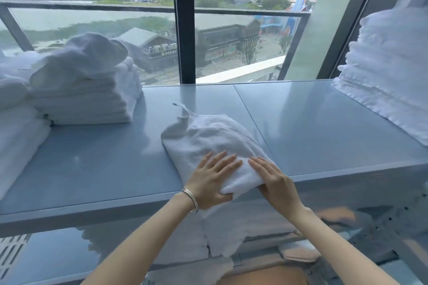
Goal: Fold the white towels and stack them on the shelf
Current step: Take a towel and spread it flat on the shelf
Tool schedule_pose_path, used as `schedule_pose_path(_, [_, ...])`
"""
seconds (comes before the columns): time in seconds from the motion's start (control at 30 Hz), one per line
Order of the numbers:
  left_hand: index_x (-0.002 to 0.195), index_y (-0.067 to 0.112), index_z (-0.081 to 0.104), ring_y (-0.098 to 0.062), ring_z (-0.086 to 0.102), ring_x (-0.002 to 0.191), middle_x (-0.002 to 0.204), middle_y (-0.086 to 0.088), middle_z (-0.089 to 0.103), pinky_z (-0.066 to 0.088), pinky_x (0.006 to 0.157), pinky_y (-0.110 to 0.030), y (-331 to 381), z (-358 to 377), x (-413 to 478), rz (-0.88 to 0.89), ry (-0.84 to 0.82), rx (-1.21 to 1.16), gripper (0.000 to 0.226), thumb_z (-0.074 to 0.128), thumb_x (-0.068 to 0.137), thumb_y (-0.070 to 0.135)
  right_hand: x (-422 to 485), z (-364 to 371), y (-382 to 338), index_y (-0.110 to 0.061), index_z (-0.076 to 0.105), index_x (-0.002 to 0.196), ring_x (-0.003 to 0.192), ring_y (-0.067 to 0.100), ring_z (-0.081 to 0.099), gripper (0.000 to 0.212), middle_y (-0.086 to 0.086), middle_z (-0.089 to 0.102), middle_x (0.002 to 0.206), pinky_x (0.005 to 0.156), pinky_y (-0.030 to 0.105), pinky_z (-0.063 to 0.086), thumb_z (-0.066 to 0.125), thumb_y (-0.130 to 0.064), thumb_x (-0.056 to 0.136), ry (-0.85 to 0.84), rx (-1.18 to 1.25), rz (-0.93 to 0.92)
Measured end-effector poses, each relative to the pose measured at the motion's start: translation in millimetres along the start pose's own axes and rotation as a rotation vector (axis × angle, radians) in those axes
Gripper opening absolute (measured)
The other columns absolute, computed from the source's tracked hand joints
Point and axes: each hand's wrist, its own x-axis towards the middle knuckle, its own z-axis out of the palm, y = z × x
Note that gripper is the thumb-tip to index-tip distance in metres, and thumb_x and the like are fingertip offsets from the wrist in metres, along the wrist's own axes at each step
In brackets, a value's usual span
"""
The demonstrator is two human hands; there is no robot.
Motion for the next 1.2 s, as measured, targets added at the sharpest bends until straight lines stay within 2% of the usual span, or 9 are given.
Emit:
schedule_pose_path(0.1, [0.144, 0.036, 0.018, -0.015, 0.023, 0.141, 0.151, 0.010, 0.028, 0.011, 0.116, -0.042, -6, 1, 22, 0.048, -0.066, -0.058, 0.080, 0.048, 0.072, 0.057, -4, -7, 6, -0.014, 0.059, 0.124, 0.116, 0.020, 0.057, 0.063, 0.000, 0.060, 0.126, 0.067, 0.032, 0.057, 0.079, -0.003, 0.066, -0.001, -0.062, 0.058])
schedule_pose_path(0.27, [0.142, 0.042, 0.018, -0.020, 0.031, 0.138, 0.149, 0.008, 0.034, 0.015, 0.111, -0.057, -14, 8, 55, -0.057, -0.075, -0.001, 0.078, 0.037, 0.070, 0.066, 14, -7, 20, -0.013, 0.059, 0.123, 0.111, 0.020, 0.061, 0.078, 0.000, 0.063, 0.122, 0.061, 0.031, 0.057, 0.075, 0.015, 0.051, -0.055, -0.170, 0.154])
schedule_pose_path(0.4, [0.143, 0.047, 0.003, -0.015, 0.000, 0.145, 0.156, 0.014, 0.006, -0.007, 0.115, -0.046, -29, 10, 76, -0.141, -0.129, 0.048, 0.087, 0.016, 0.060, 0.073, 40, -2, 25, -0.017, 0.045, 0.137, 0.133, 0.017, 0.040, 0.072, -0.004, 0.044, 0.143, 0.090, 0.036, 0.048, 0.045, 0.017, 0.074, -0.078, -0.120, 0.282])
schedule_pose_path(0.47, [0.141, 0.048, -0.002, -0.015, -0.006, 0.145, 0.156, 0.014, 0.001, -0.010, 0.113, -0.044, -39, 13, 84, -0.179, -0.125, 0.017, 0.089, 0.013, 0.057, 0.074, 46, 2, 27, -0.018, 0.042, 0.139, 0.135, 0.016, 0.036, 0.073, -0.005, 0.041, 0.144, 0.093, 0.035, 0.046, 0.041, 0.017, 0.075, -0.099, -0.122, 0.307])
schedule_pose_path(0.57, [0.134, 0.048, -0.015, -0.014, -0.011, 0.144, 0.155, 0.016, -0.006, -0.012, 0.113, -0.043, -53, 16, 91, -0.163, -0.162, 0.033, 0.088, 0.010, 0.055, 0.076, 53, 9, 25, -0.016, 0.058, 0.126, 0.116, 0.020, 0.057, 0.078, -0.002, 0.059, 0.129, 0.069, 0.033, 0.056, 0.056, 0.022, 0.058, -0.021, -0.155, 0.286])
schedule_pose_path(0.67, [0.135, 0.048, -0.012, -0.012, -0.010, 0.144, 0.155, 0.018, -0.003, -0.011, 0.114, -0.041, -66, 17, 96, -0.096, -0.158, -0.018, 0.087, 0.015, 0.058, 0.077, 52, 14, 21, -0.019, 0.066, 0.113, 0.098, 0.015, 0.067, 0.086, -0.007, 0.067, 0.113, 0.052, 0.021, 0.053, 0.069, 0.019, 0.037, -0.021, -0.209, 0.320])
schedule_pose_path(0.8, [0.128, 0.068, -0.005, -0.003, -0.007, 0.142, 0.149, 0.028, -0.001, -0.009, 0.116, -0.036, -81, 20, 101, 0.004, -0.131, -0.135, 0.073, 0.027, 0.064, 0.077, 48, 16, 18, -0.020, 0.066, 0.115, 0.099, 0.011, 0.066, 0.090, -0.009, 0.067, 0.113, 0.052, 0.018, 0.051, 0.072, 0.018, 0.033, -0.018, -0.226, 0.331])
schedule_pose_path(0.9, [0.129, 0.067, 0.003, 0.001, -0.008, 0.140, 0.148, 0.030, 0.000, -0.009, 0.115, -0.033, -87, 21, 104, 0.023, -0.130, -0.155, 0.070, 0.032, 0.065, 0.076, 46, 17, 23, -0.021, 0.064, 0.118, 0.101, 0.011, 0.065, 0.092, -0.009, 0.066, 0.116, 0.052, 0.018, 0.052, 0.074, 0.018, 0.034, -0.032, -0.199, 0.331])
schedule_pose_path(1.2, [0.123, 0.073, -0.013, -0.002, -0.004, 0.141, 0.147, 0.029, 0.001, -0.006, 0.114, -0.032, -84, 27, 124, 0.028, -0.110, -0.167, 0.075, 0.036, 0.066, 0.075, 52, 13, 50, -0.020, 0.065, 0.116, 0.100, 0.011, 0.066, 0.089, -0.008, 0.066, 0.115, 0.054, 0.019, 0.053, 0.076, 0.014, 0.035, -0.035, -0.159, 0.286])
